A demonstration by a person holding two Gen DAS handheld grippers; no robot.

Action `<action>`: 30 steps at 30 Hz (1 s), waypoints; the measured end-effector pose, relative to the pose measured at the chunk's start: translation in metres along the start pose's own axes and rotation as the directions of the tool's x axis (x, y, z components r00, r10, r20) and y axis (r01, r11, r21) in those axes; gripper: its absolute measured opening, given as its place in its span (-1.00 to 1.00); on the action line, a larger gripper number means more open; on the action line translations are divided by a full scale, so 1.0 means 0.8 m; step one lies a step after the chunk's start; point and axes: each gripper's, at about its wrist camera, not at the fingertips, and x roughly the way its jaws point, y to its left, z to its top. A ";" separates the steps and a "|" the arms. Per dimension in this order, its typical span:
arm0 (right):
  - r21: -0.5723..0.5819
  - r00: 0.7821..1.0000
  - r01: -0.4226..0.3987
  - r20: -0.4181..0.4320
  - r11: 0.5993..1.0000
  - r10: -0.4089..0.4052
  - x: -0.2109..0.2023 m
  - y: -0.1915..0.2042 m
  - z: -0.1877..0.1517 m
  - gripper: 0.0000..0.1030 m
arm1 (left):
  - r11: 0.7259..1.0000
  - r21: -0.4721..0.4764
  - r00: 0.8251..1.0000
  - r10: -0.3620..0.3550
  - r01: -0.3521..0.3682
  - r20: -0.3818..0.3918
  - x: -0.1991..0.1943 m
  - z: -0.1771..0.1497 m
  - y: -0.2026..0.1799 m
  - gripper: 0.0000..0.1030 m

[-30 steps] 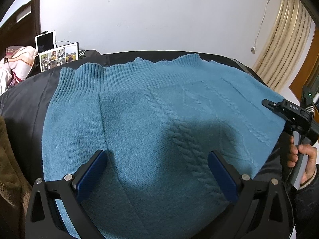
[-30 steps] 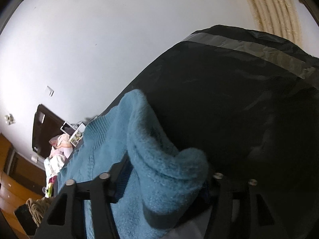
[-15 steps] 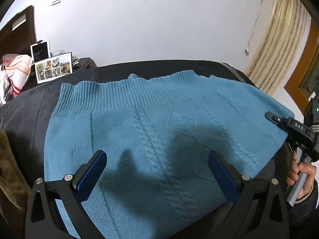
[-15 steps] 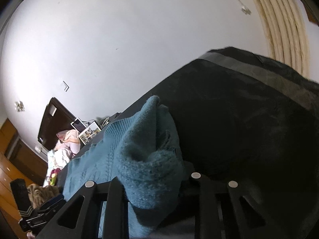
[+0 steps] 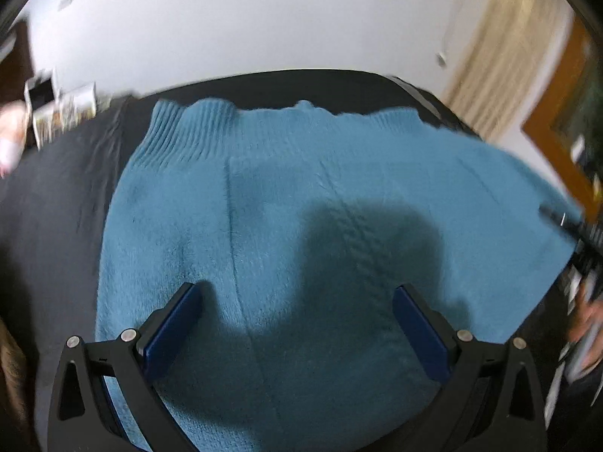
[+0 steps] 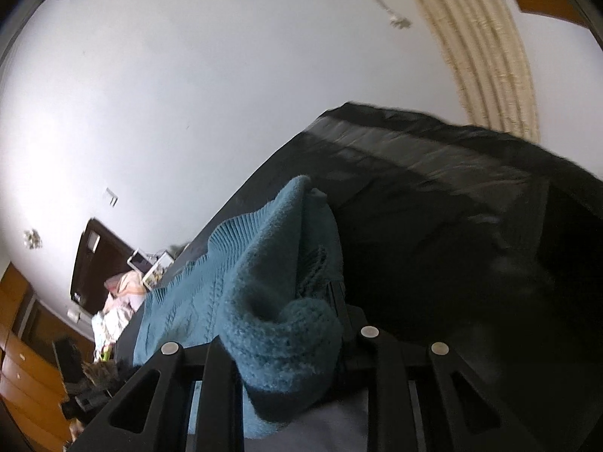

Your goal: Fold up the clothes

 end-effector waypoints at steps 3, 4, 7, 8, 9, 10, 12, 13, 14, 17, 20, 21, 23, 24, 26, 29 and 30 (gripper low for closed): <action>0.011 1.000 -0.004 0.020 1.000 0.003 -0.017 -0.020 0.011 -0.54 | 0.996 0.070 0.998 0.056 -0.056 -0.007 0.002 -0.007 -0.029 0.98; 0.010 1.000 -0.004 0.026 1.000 0.004 -0.020 -0.019 0.014 -0.54 | 0.995 0.082 0.998 0.066 -0.065 -0.012 0.002 -0.007 -0.036 0.98; -0.021 0.999 -0.004 0.037 1.000 0.005 -0.023 -0.014 0.015 -0.54 | 1.000 0.025 0.999 0.017 -0.016 -0.038 -0.001 0.005 -0.032 0.98; -0.040 0.999 -0.001 0.041 0.999 0.002 -0.024 -0.011 0.015 -0.54 | 1.000 -0.012 0.999 -0.028 0.027 -0.044 -0.004 0.011 -0.030 0.98; -0.061 0.999 0.004 0.046 0.998 -0.001 -0.024 -0.007 0.013 -0.54 | 0.997 -0.043 0.997 -0.069 0.067 -0.046 -0.007 0.018 -0.030 0.98; -0.078 0.999 0.008 0.051 0.997 -0.004 -0.026 -0.004 0.012 -0.54 | 0.995 -0.048 0.995 -0.092 0.090 -0.042 -0.010 0.026 -0.033 0.98; -0.110 0.998 0.012 0.067 0.994 -0.005 -0.028 0.006 0.009 -0.54 | 0.989 -0.059 0.990 -0.139 0.137 -0.035 -0.015 0.041 -0.040 0.98; -0.123 0.997 0.012 0.075 0.992 -0.003 -0.030 0.011 0.009 -0.54 | 0.986 -0.057 0.987 -0.160 0.158 -0.033 -0.016 0.049 -0.046 0.98; -0.132 0.997 0.011 0.080 0.991 -0.001 -0.031 0.014 0.009 -0.54 | 0.982 -0.055 0.983 -0.181 0.179 -0.032 -0.017 0.057 -0.051 0.98; -0.172 0.995 0.012 0.101 0.985 0.006 -0.034 0.029 0.009 -0.54 | 0.963 -0.079 0.964 -0.260 0.256 -0.045 -0.011 0.085 -0.067 0.98; -0.241 0.991 0.032 0.134 0.970 0.001 -0.037 0.051 0.002 -0.54 | 0.936 -0.099 0.936 -0.345 0.338 -0.066 -0.001 0.112 -0.082 0.98; -0.267 0.989 0.042 0.147 0.963 -0.002 -0.038 0.060 -0.002 -0.54 | 0.927 -0.103 0.927 -0.369 0.361 -0.070 0.001 0.120 -0.087 0.98; -0.326 0.985 0.064 0.175 0.943 -0.006 -0.040 0.077 -0.012 -0.54 | 0.905 -0.099 0.903 -0.421 0.413 -0.089 0.008 0.138 -0.105 0.98; -0.353 0.982 0.073 0.186 0.933 -0.006 -0.041 0.085 -0.017 -0.54 | 0.896 -0.096 0.891 -0.443 0.435 -0.101 0.011 0.146 -0.114 0.98; -0.396 0.979 0.085 0.204 0.914 -0.002 -0.043 0.099 -0.027 -0.54 | 0.881 -0.093 0.872 -0.472 0.463 -0.126 0.019 0.159 -0.134 0.98; -0.445 0.976 0.097 0.218 0.890 0.003 -0.042 0.112 -0.041 -0.54 | 0.852 -0.094 0.837 -0.523 0.514 -0.162 0.030 0.177 -0.164 0.98; -0.465 0.975 0.103 0.222 0.879 0.003 -0.041 0.117 -0.046 -0.54 | 0.841 -0.095 0.823 -0.541 0.532 -0.173 0.032 0.182 -0.173 0.98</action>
